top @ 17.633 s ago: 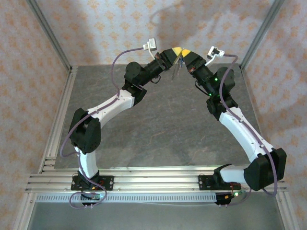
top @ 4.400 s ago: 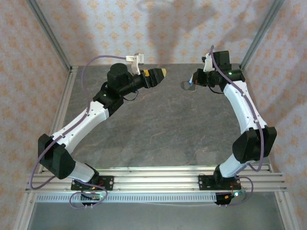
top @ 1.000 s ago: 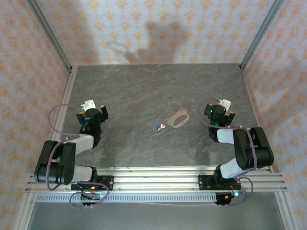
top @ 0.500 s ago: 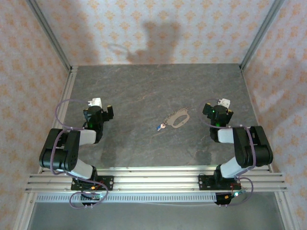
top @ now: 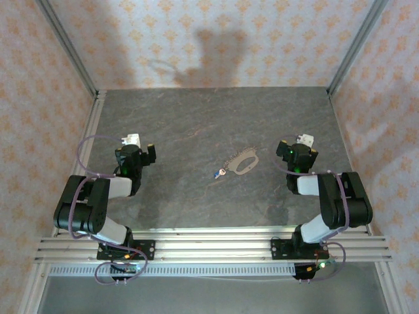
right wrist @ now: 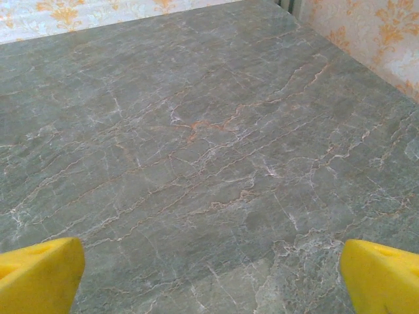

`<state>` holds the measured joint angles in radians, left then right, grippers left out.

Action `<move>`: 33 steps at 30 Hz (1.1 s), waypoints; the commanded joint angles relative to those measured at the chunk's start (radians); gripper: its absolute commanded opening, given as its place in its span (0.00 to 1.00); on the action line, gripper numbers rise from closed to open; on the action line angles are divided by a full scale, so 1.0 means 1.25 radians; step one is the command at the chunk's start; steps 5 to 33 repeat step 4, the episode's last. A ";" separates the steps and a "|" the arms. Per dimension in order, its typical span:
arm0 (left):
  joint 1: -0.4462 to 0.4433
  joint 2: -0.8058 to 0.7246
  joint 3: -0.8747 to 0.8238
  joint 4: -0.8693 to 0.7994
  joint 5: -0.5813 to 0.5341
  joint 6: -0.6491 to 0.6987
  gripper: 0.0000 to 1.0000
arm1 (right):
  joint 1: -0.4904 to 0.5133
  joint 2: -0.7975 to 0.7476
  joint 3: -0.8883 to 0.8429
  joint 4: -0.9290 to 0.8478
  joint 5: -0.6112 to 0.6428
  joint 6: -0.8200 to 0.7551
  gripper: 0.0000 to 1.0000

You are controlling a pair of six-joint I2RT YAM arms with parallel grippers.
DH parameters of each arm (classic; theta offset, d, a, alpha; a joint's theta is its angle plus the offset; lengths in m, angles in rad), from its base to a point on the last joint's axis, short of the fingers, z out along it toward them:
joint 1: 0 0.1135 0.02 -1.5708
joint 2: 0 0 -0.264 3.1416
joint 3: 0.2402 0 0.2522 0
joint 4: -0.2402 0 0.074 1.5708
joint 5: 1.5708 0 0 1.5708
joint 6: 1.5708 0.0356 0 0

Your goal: Put the keys on the keyring

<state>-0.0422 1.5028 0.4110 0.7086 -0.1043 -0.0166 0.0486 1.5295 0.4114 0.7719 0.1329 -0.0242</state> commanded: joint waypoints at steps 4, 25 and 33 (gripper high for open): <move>-0.006 -0.001 0.015 0.025 -0.010 0.019 1.00 | -0.006 -0.006 -0.001 0.022 -0.013 -0.007 0.99; -0.006 -0.001 0.015 0.025 -0.010 0.019 1.00 | -0.006 -0.006 -0.001 0.022 -0.013 -0.007 0.99; -0.006 -0.001 0.015 0.025 -0.010 0.019 1.00 | -0.006 -0.006 -0.001 0.022 -0.013 -0.007 0.99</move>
